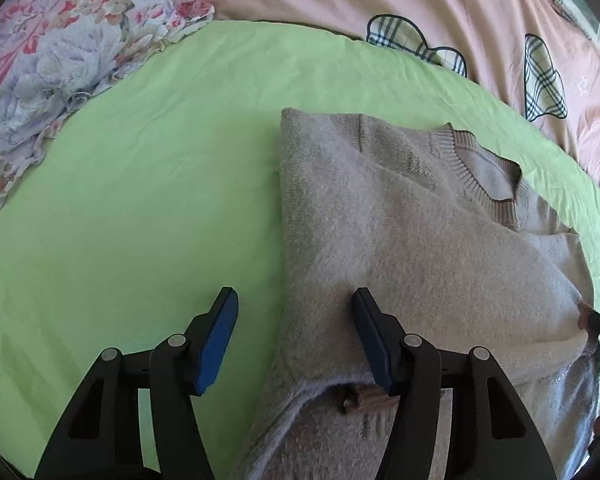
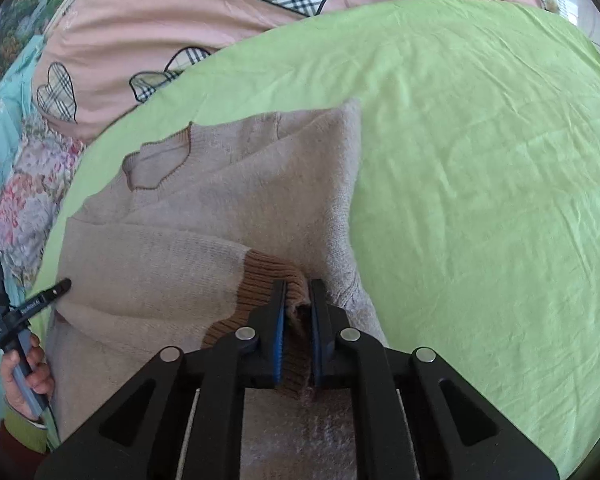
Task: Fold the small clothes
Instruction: 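Grasp the brown cuff with the right tool and lay the sleeve along the body, then grasp the brown ribbed hem with both tools and lift it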
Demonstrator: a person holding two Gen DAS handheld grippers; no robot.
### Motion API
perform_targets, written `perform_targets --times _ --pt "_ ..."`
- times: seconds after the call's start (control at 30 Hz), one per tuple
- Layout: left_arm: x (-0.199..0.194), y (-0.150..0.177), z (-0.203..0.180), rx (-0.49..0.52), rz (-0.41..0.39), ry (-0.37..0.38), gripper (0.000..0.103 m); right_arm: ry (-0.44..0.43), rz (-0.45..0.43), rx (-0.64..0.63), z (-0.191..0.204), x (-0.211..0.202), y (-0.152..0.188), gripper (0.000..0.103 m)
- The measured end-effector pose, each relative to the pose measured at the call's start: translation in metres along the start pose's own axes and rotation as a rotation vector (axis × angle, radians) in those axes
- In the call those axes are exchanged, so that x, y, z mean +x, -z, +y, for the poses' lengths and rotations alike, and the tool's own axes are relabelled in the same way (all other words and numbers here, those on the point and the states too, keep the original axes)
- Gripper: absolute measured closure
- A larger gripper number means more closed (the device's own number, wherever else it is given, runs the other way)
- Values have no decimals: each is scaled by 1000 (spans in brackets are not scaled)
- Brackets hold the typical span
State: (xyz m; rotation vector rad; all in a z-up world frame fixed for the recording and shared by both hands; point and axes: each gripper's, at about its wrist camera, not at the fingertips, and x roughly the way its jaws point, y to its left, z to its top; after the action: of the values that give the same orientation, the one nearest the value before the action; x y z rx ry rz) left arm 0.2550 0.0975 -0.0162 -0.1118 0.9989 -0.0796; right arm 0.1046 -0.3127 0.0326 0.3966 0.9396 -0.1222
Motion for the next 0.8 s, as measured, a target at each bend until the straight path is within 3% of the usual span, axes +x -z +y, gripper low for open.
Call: perform_targets --times 0.1,0.2,0.6,0.8 --pt "-15 14 3 3 -3 11 44 -20 -49 -14 7 -24 5 86" --pt "-31 36 8 -19 1 42 45 -77 -77 1 9 -47 17 71" --pt "-105 136 5 32 -10 161 45 -159 -60 -36 13 -83 84 66" --pt "-127 166 16 11 -12 156 45 -188 -58 -18 10 -95 104 62"
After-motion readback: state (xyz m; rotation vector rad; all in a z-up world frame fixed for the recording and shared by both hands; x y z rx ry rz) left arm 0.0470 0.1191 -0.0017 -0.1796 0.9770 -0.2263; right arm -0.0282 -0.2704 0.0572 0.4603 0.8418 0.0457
